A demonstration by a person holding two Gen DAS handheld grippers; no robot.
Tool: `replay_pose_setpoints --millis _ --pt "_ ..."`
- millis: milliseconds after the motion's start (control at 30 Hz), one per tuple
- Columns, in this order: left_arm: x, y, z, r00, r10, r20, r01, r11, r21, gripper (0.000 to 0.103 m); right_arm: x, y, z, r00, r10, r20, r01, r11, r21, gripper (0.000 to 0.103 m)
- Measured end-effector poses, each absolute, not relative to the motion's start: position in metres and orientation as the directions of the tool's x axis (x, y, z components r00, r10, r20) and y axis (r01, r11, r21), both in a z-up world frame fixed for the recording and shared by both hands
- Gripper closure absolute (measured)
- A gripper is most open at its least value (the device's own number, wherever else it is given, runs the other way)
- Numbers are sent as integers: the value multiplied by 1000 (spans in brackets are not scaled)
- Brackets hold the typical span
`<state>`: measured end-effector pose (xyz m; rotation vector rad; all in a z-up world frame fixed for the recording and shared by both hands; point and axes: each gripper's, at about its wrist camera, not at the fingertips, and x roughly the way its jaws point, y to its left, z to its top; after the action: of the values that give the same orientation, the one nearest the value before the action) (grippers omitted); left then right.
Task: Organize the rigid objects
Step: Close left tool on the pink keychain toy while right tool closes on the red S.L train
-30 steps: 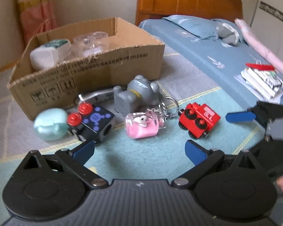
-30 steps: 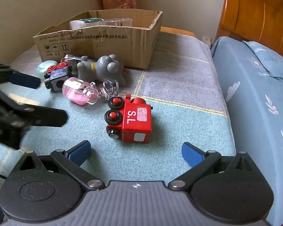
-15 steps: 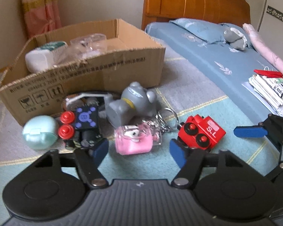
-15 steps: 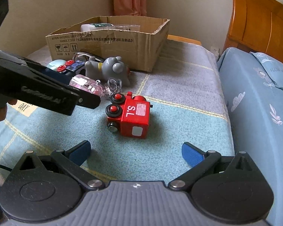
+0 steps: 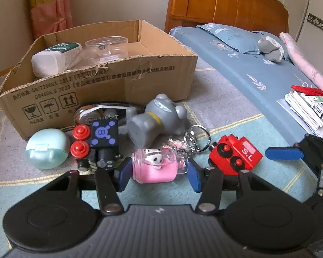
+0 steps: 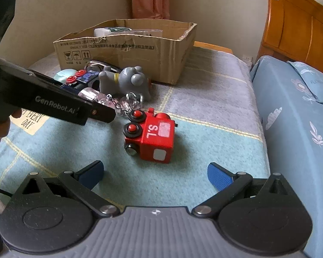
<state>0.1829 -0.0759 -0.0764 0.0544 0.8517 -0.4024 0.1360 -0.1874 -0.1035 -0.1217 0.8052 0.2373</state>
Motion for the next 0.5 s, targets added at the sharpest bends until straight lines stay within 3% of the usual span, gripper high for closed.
replay_pose_setpoints --millis 500 --pt "182 -72 -77 586 -330 -741 378 919 -111 50 160 -176 -103 653 209 -728 -333 943 -27 2"
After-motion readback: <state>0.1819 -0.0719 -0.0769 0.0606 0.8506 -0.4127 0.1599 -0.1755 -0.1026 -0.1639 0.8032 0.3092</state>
